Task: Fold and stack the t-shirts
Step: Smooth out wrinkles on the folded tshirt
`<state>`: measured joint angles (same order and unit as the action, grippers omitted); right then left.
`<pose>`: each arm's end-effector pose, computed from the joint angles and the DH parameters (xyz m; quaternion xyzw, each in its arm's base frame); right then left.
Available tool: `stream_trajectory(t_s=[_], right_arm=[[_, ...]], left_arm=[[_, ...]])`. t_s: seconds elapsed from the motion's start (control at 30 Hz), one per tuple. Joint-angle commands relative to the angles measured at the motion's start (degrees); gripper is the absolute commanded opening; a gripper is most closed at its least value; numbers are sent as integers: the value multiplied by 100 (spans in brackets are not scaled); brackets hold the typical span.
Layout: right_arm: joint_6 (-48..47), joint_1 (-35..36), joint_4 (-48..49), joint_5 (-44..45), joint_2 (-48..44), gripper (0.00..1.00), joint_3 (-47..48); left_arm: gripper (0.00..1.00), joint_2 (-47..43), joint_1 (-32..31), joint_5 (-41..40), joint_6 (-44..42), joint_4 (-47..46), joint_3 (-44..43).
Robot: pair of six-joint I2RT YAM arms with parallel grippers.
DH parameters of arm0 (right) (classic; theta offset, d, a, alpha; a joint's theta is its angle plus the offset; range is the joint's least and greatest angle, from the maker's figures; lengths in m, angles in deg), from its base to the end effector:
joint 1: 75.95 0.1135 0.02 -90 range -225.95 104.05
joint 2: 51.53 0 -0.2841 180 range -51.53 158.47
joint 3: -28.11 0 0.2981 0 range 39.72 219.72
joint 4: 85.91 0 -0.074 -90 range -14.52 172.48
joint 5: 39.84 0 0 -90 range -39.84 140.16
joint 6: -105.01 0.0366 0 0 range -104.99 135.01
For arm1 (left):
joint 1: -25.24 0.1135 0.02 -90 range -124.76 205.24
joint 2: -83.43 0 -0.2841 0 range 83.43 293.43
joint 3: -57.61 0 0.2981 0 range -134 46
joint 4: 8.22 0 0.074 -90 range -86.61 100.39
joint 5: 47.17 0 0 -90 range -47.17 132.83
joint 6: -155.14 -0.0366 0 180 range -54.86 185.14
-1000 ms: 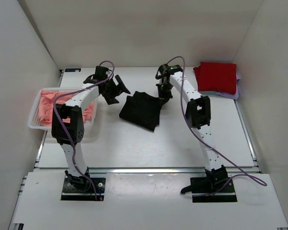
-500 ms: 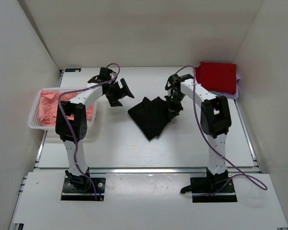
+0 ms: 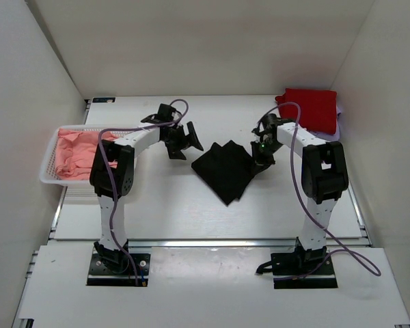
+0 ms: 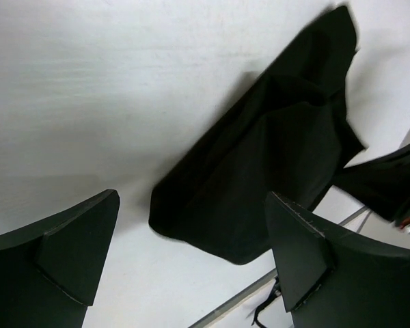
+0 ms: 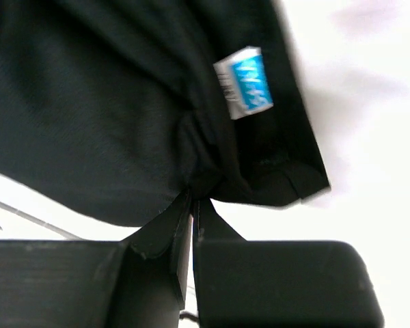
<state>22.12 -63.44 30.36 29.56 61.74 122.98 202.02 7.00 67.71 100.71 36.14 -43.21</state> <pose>0.4169 0.1057 0.1732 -0.0585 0.9799 0.1873 0.0361 0.4605 -0.1680 0.1772 -0.0915 0.9448 -0.2929 0.1151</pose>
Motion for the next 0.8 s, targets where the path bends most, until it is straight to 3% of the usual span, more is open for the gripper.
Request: stream_trajectory(t_s=[0.0, 0.47, 0.6, 0.77], right_arm=[[-158, -205, 738, -93, -105, 0, -56], [-404, -74, 703, 30, 696, 1, 945], [-386, -118, 615, -93, 626, 6, 1008], [-307, -276, 878, -356, -50, 34, 411]], left_arm=[[99, -11, -250, 174, 2, -251, 158], [99, -581, -997, 737, 521, -990, 1177], [99, -986, -788, 650, 530, -929, 1572], [98, -1416, -234, 719, 398, -1051, 2109]])
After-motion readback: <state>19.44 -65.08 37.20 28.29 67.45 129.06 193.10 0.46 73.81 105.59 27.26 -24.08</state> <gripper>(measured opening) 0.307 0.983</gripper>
